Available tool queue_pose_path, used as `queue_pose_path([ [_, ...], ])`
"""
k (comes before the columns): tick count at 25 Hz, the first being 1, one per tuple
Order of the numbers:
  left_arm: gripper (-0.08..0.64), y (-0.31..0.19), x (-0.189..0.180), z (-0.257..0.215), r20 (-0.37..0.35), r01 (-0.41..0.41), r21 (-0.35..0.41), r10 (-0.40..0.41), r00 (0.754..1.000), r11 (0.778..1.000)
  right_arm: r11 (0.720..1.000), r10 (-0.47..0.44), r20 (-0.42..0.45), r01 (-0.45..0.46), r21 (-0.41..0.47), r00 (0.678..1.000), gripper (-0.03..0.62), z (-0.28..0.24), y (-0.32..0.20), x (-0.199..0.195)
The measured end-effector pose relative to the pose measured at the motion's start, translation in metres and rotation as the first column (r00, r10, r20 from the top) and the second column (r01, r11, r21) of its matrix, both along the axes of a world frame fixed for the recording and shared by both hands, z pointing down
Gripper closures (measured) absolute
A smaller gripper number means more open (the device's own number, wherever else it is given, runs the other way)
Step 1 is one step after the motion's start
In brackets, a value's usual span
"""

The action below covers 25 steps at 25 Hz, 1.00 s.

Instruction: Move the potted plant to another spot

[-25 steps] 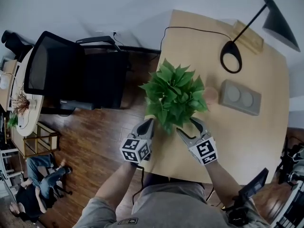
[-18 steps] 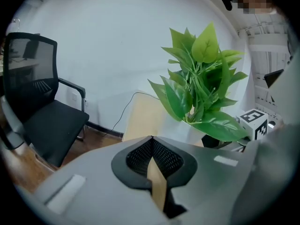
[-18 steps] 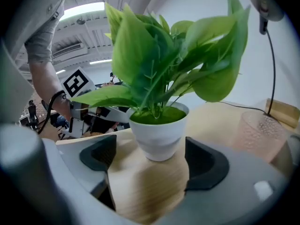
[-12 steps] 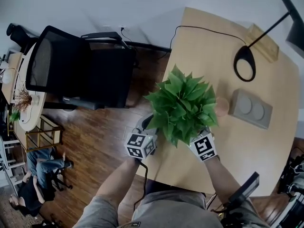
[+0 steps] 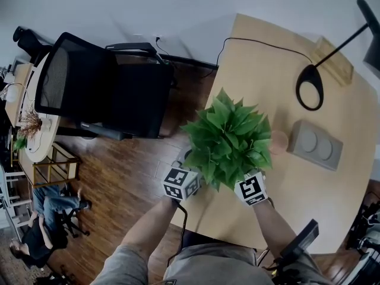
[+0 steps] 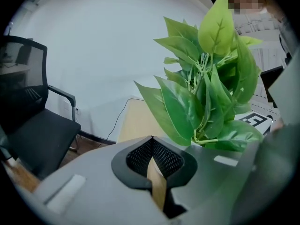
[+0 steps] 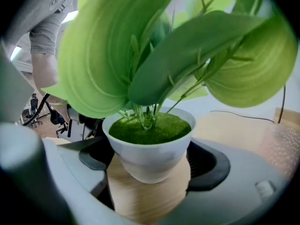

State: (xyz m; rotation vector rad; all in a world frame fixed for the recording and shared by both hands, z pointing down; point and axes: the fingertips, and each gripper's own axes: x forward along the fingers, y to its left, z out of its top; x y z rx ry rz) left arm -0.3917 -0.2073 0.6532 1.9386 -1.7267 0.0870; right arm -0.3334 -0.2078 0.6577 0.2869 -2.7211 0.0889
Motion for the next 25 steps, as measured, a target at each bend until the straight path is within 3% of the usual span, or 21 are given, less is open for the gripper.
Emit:
queue_pose_path([
  [13,0.56,0.005,0.011,-0.018,-0.001,0.005,0.021,-0.005,1.0,1.0,0.999,-0.041,0.062,0.04,0.006,0.997,0.11,-0.015,0.007,0.011],
  [20,0.56,0.01,0.027,-0.079,0.019,-0.011,0.097,0.009,1.0,0.995,0.998,-0.05,0.129,0.044,0.052,0.99,0.112,-0.071,0.01,0.025],
  [25,0.56,0.024,0.038,-0.134,0.031,-0.021,0.19,0.016,0.999,0.981,0.994,-0.056,0.176,0.039,0.102,0.983,0.114,-0.122,0.021,0.037],
])
